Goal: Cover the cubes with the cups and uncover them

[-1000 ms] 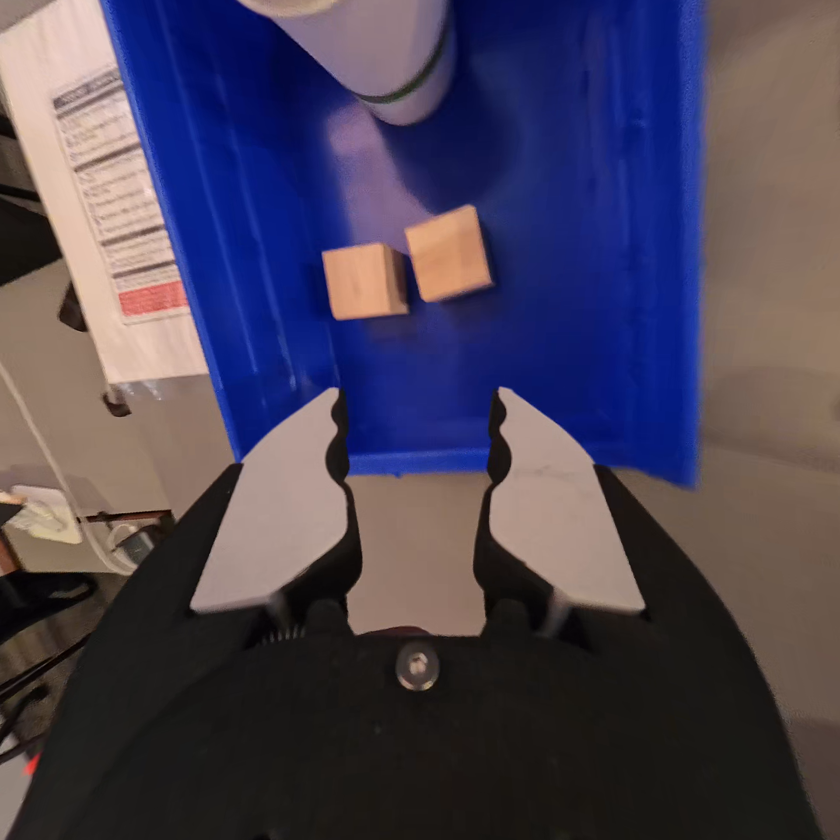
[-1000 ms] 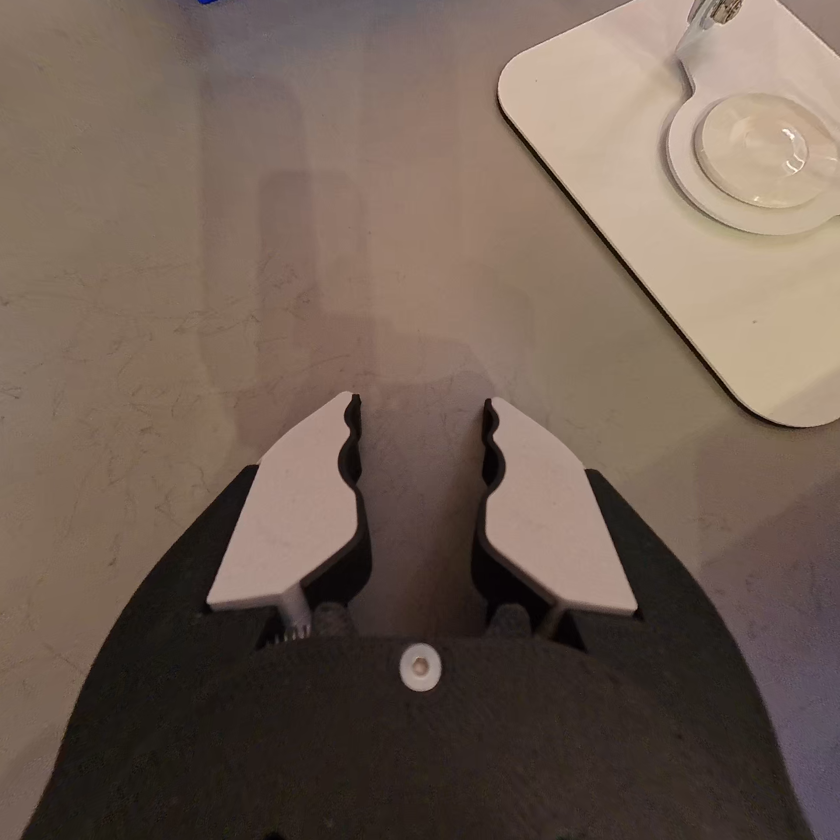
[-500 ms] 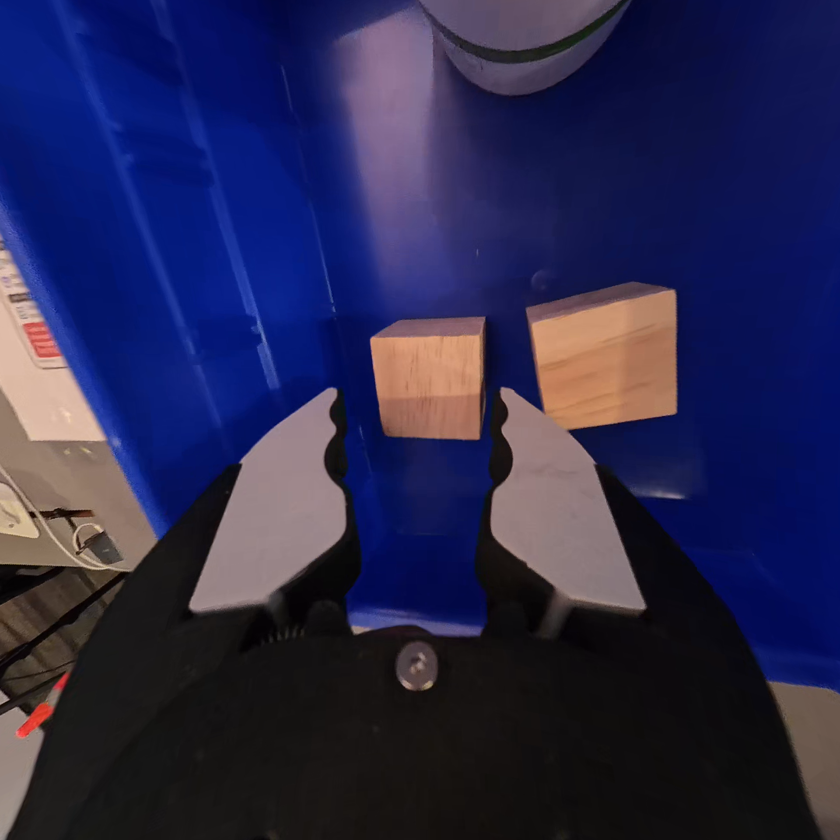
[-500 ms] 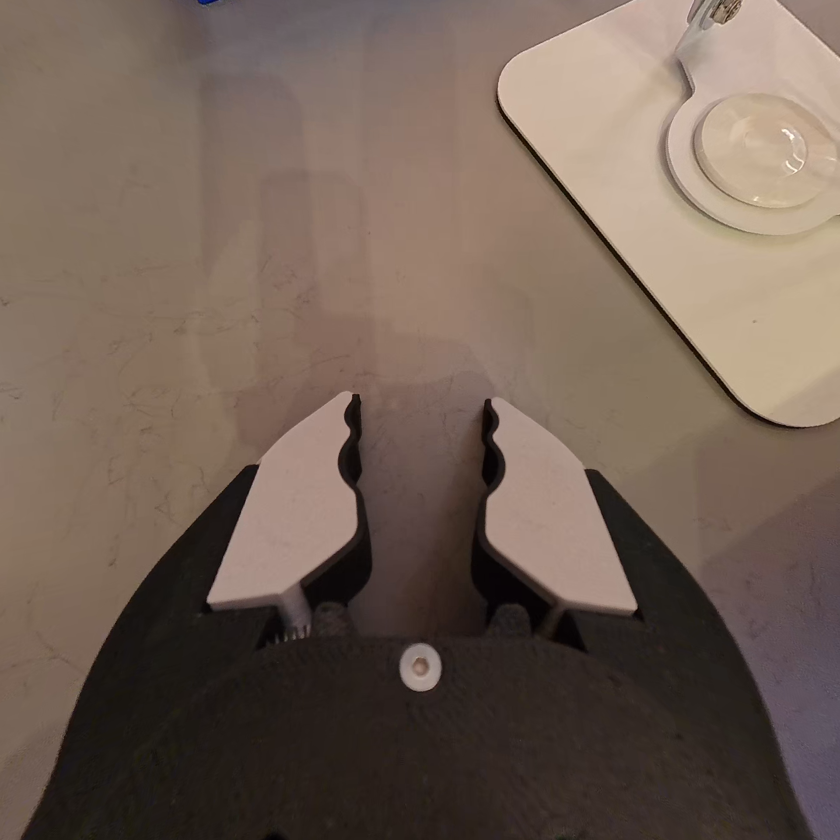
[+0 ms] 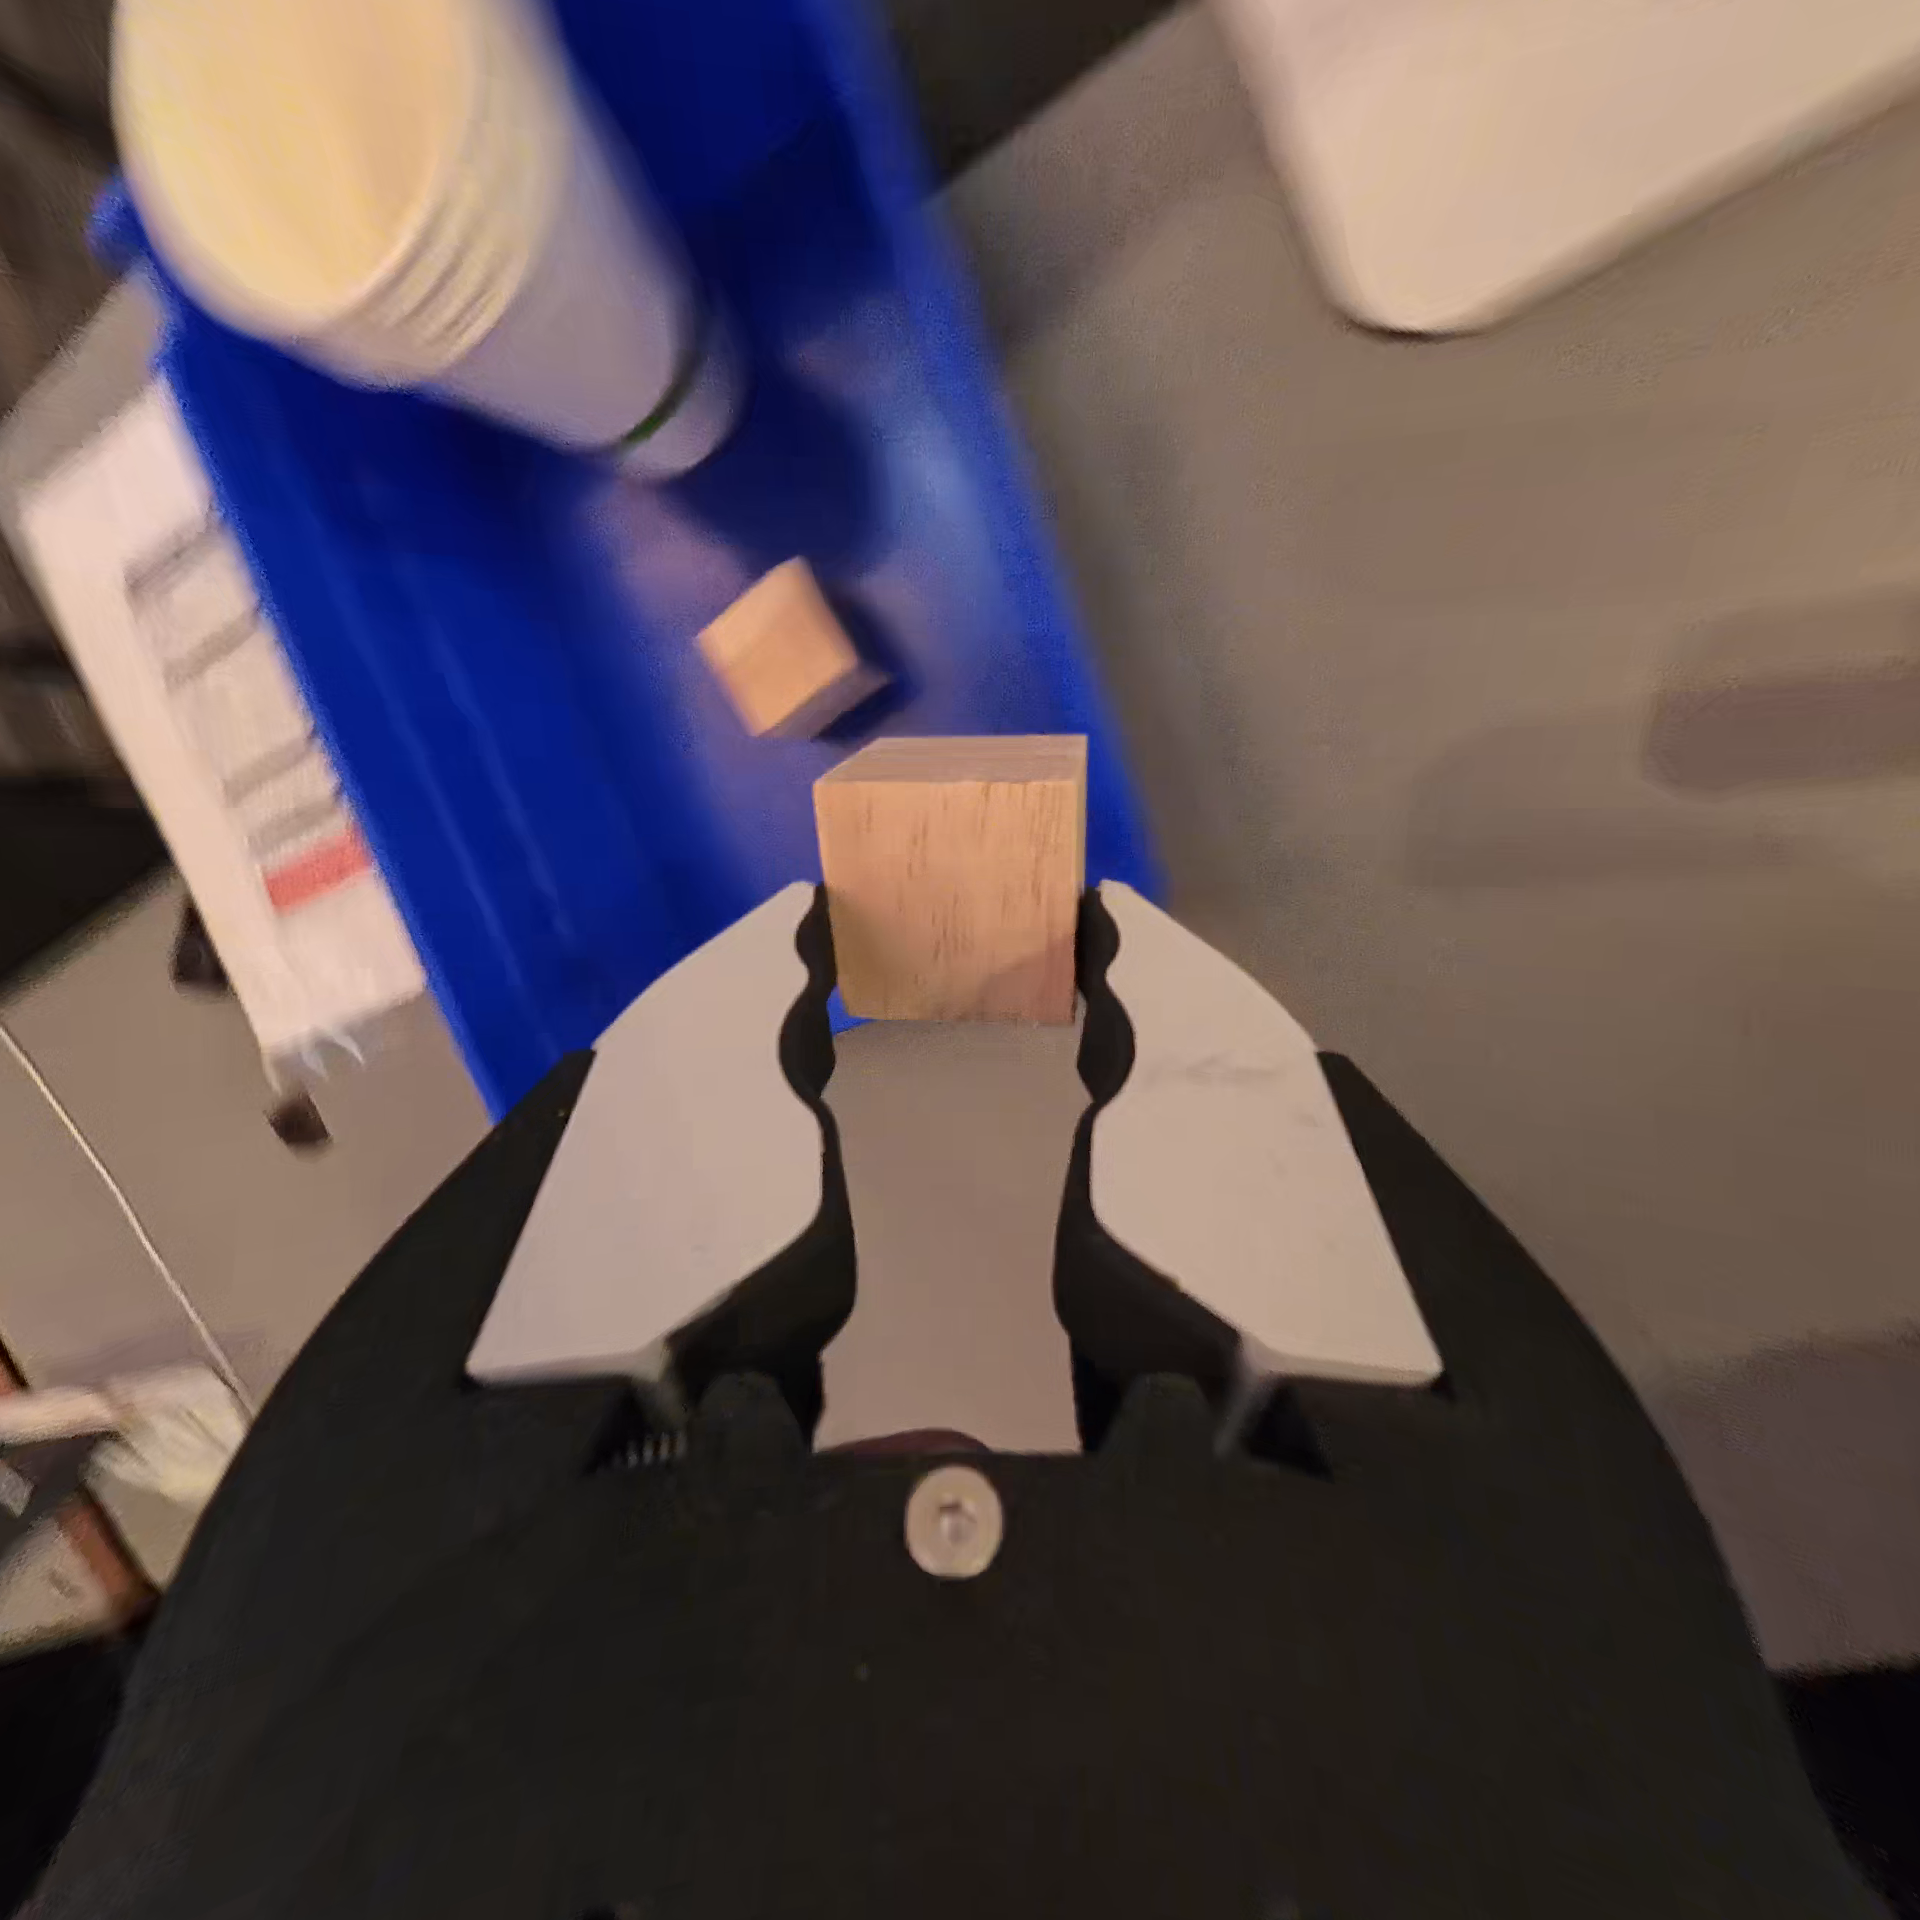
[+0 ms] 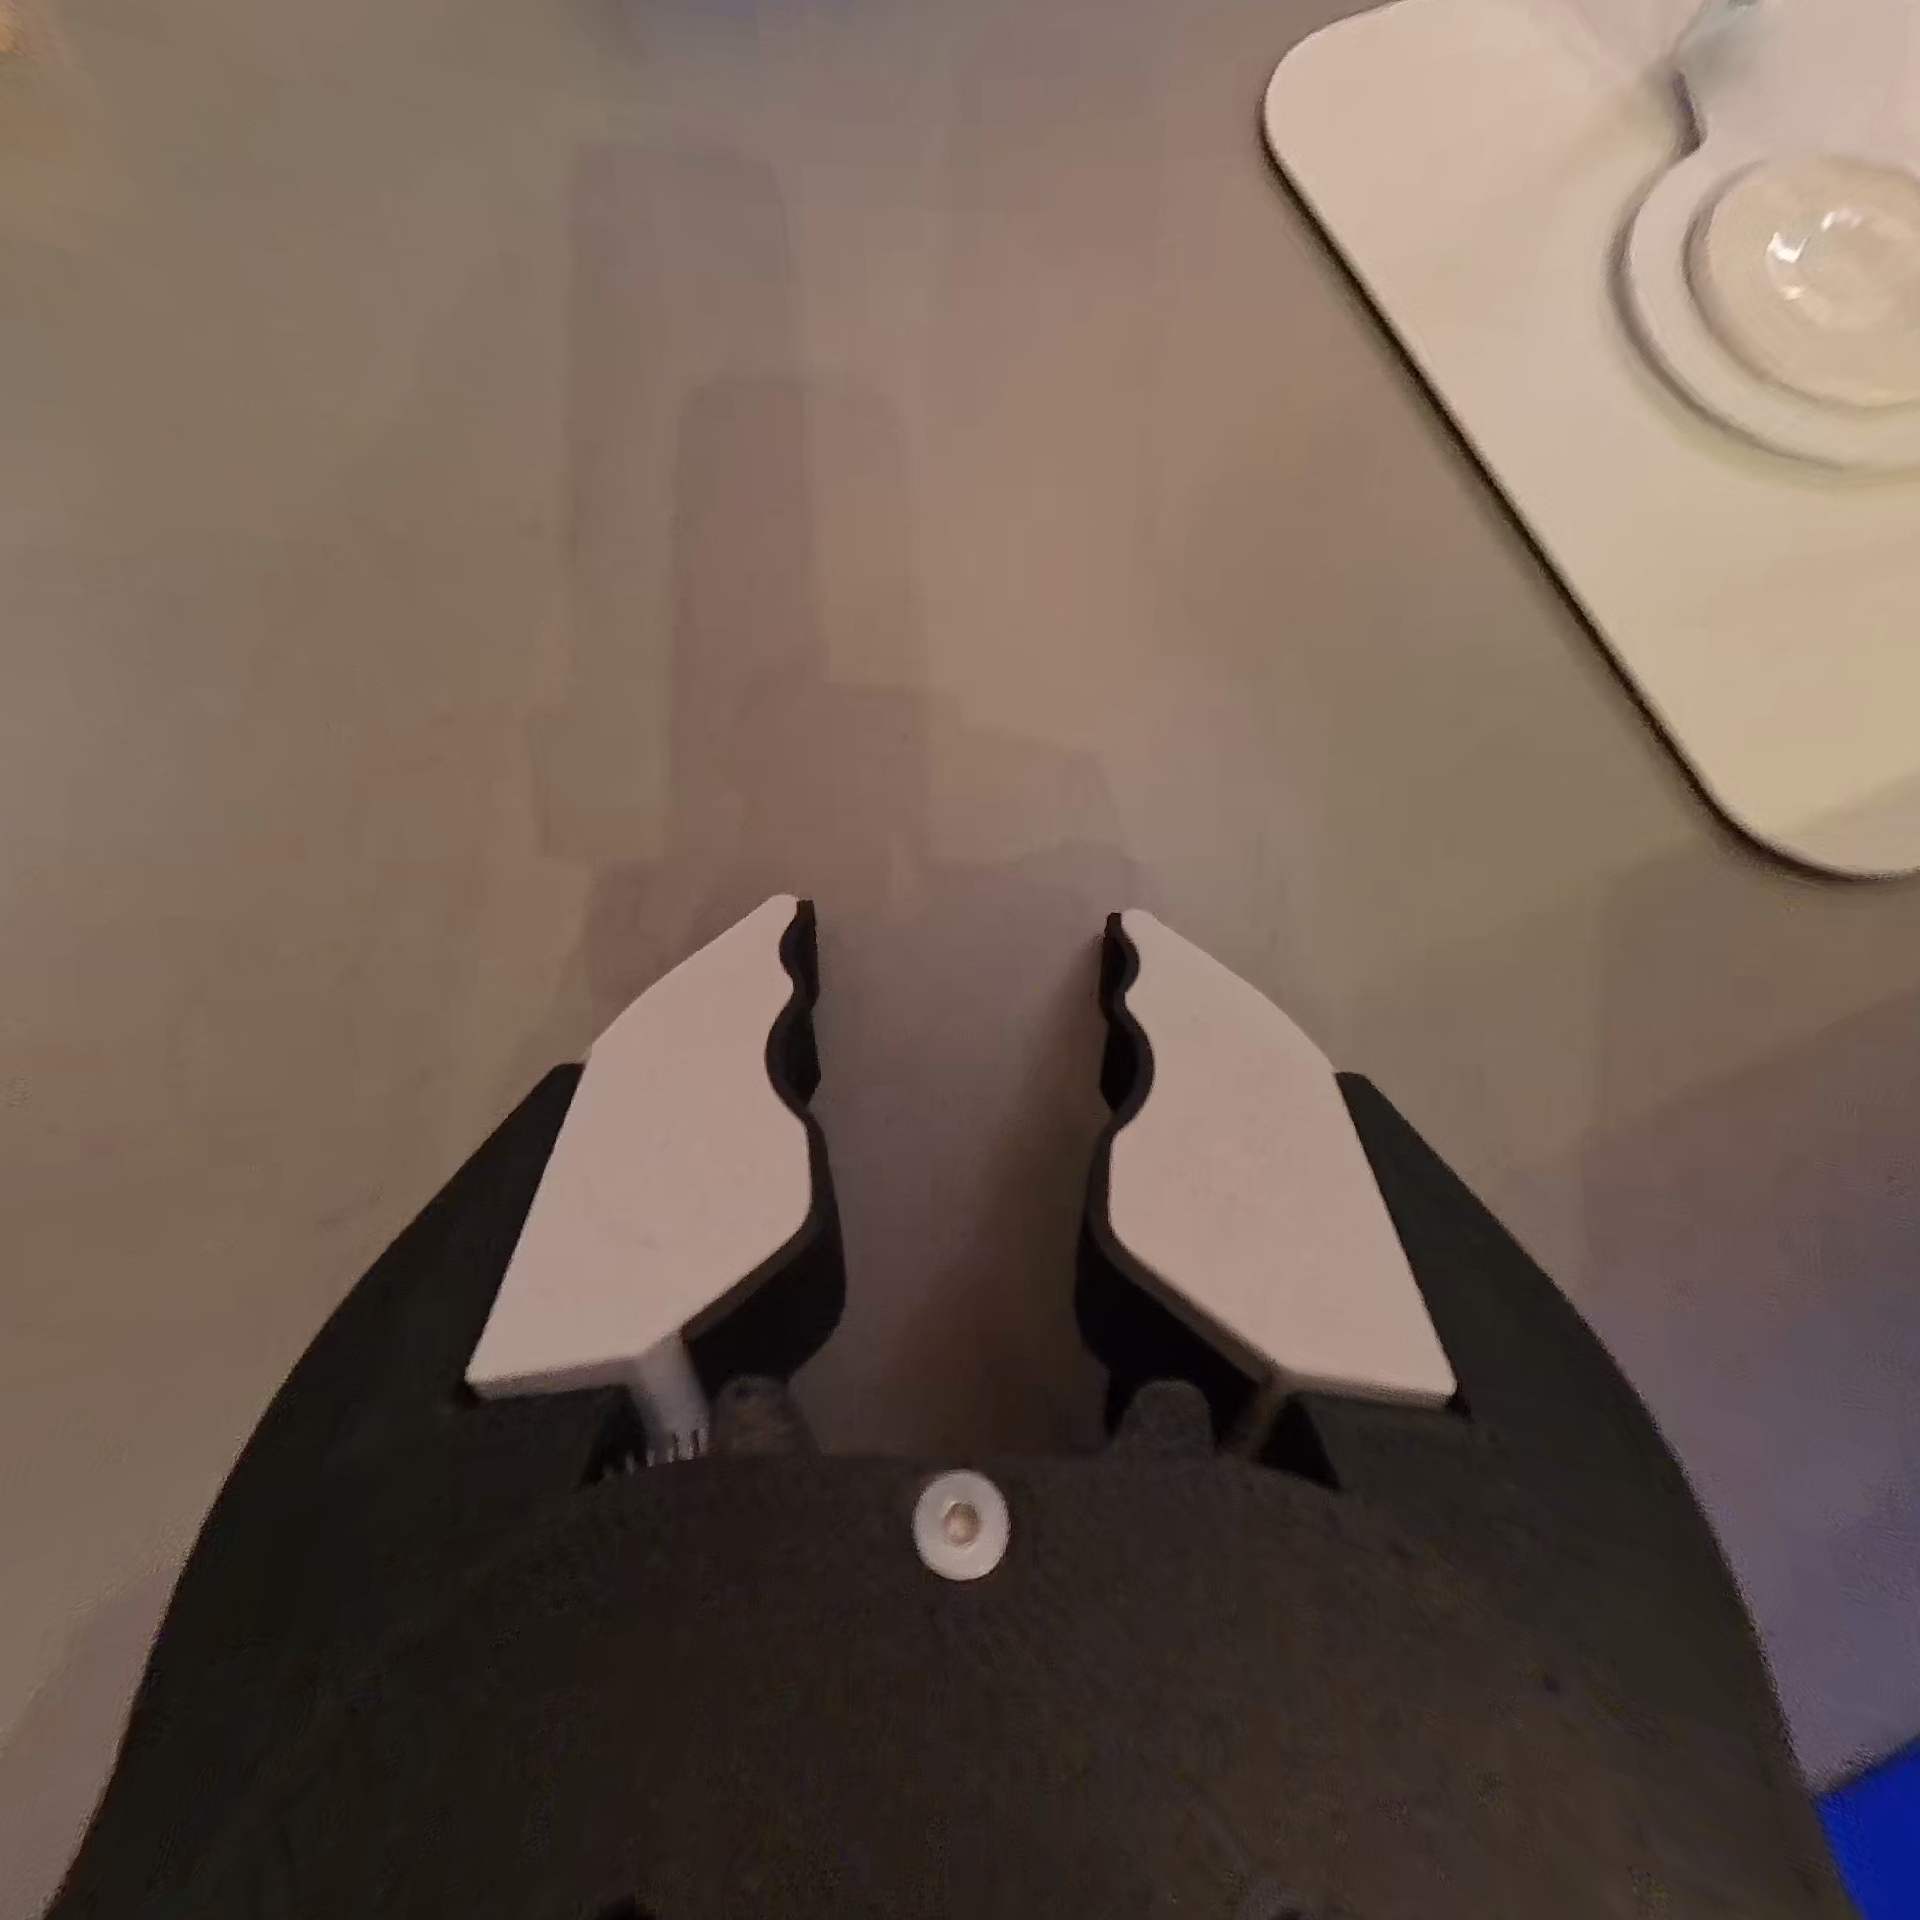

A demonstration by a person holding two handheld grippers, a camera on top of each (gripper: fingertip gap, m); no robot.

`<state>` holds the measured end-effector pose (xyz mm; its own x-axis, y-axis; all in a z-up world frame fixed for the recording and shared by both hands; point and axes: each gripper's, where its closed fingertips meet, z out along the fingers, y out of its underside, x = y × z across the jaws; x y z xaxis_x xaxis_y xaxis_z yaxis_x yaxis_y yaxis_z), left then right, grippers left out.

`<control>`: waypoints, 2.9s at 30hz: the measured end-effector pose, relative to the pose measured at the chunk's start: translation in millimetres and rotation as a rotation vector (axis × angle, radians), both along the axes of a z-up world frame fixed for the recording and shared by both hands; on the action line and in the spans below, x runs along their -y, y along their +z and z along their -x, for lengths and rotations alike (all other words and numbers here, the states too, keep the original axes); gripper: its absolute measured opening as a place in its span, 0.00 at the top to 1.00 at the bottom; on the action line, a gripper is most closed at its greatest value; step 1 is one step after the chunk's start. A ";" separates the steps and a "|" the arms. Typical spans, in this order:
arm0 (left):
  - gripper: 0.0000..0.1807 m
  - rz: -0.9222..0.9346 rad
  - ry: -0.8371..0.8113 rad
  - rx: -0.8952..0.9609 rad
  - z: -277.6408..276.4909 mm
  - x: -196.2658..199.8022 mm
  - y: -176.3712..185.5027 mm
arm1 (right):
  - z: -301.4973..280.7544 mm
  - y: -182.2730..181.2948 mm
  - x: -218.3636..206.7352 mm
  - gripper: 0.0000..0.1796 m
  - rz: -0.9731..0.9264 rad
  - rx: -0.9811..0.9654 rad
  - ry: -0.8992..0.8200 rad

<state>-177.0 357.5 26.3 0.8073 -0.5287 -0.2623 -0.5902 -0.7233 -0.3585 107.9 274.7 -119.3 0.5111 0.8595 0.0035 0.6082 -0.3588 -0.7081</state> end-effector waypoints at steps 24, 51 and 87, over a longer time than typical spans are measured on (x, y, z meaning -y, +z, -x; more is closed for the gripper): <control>0.75 0.277 -0.993 -0.026 -289.1 199.2 -127.4 | -114.1 -0.3 69.7 0.69 0.003 -0.005 0.048; 0.60 0.050 -0.533 -0.228 39.5 -89.1 -66.1 | -116.5 1.5 65.5 0.73 0.039 -0.042 0.025; 0.74 0.150 -1.041 0.149 -458.5 154.1 -26.6 | -384.4 11.8 149.3 0.75 -0.029 0.008 -0.543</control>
